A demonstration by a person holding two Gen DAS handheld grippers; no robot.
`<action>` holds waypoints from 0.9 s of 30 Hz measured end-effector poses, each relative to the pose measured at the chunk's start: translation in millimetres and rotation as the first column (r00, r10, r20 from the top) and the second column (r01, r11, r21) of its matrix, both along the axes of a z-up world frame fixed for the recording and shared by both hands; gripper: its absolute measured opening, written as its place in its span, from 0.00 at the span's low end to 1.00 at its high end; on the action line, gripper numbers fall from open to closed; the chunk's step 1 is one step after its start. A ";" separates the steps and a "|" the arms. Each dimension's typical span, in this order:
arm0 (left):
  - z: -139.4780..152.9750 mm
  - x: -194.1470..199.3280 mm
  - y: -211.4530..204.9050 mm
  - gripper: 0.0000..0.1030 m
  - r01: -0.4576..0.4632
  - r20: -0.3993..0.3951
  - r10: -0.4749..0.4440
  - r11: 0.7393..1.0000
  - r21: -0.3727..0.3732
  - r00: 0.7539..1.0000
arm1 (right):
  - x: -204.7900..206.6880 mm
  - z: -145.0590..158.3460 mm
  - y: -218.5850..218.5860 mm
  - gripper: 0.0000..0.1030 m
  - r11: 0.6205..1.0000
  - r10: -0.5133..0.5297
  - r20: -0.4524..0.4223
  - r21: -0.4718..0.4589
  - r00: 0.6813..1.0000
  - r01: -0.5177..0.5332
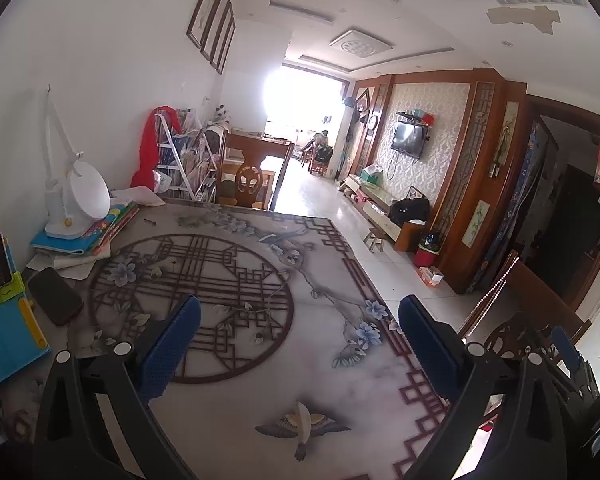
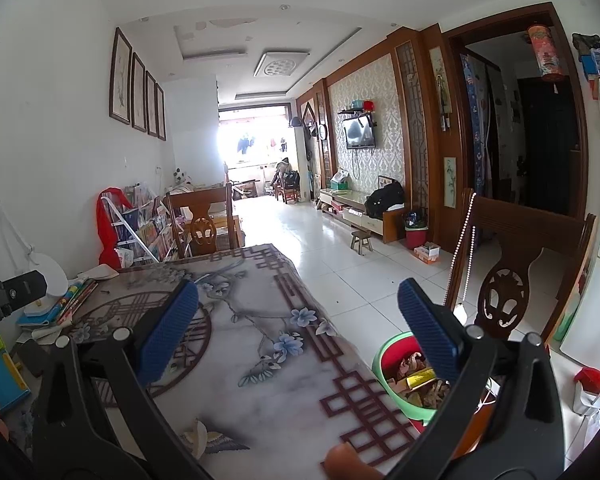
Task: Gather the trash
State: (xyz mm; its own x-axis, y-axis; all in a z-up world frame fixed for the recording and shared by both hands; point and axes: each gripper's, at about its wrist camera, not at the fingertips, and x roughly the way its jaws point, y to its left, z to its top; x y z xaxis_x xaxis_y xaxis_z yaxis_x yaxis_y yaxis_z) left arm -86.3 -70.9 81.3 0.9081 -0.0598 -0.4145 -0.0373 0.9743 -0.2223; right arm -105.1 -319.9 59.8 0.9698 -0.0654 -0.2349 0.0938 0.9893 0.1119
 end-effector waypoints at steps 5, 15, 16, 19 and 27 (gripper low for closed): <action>-0.2 0.3 0.2 0.92 -0.001 -0.001 0.001 1.000 -0.002 1.000 | 2.8 -2.1 -0.7 0.95 1.000 -0.001 -0.007 0.003 1.000 0.001; -1.1 0.3 -0.4 0.92 -0.002 -0.007 0.002 1.000 -0.003 1.000 | 4.9 -8.0 -2.0 0.95 1.000 0.006 -0.021 0.000 1.000 -0.006; -3.4 0.0 -0.8 0.92 -0.001 -0.010 0.001 1.000 -0.003 1.000 | 5.9 -9.4 -2.2 0.95 1.000 0.009 -0.026 -0.002 1.000 -0.009; -7.9 -0.6 -2.1 0.92 -0.002 -0.016 0.002 1.000 -0.001 1.000 | 8.6 -12.8 -2.2 0.95 1.000 0.014 -0.037 -0.004 0.999 -0.014; -13.0 1.4 -3.6 0.92 -0.007 -0.034 0.006 1.000 -0.005 0.999 | 14.0 -16.8 -1.2 0.95 1.000 0.025 -0.058 -0.008 0.998 -0.026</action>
State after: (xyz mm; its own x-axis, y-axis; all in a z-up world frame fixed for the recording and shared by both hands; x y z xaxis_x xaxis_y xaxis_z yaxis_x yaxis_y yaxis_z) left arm -84.9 -74.5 68.3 0.8938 -0.0562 -0.4450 -0.0513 0.9728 -0.2259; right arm -91.1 -321.1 43.0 0.9559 -0.0435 -0.2906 0.0749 0.9924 0.0979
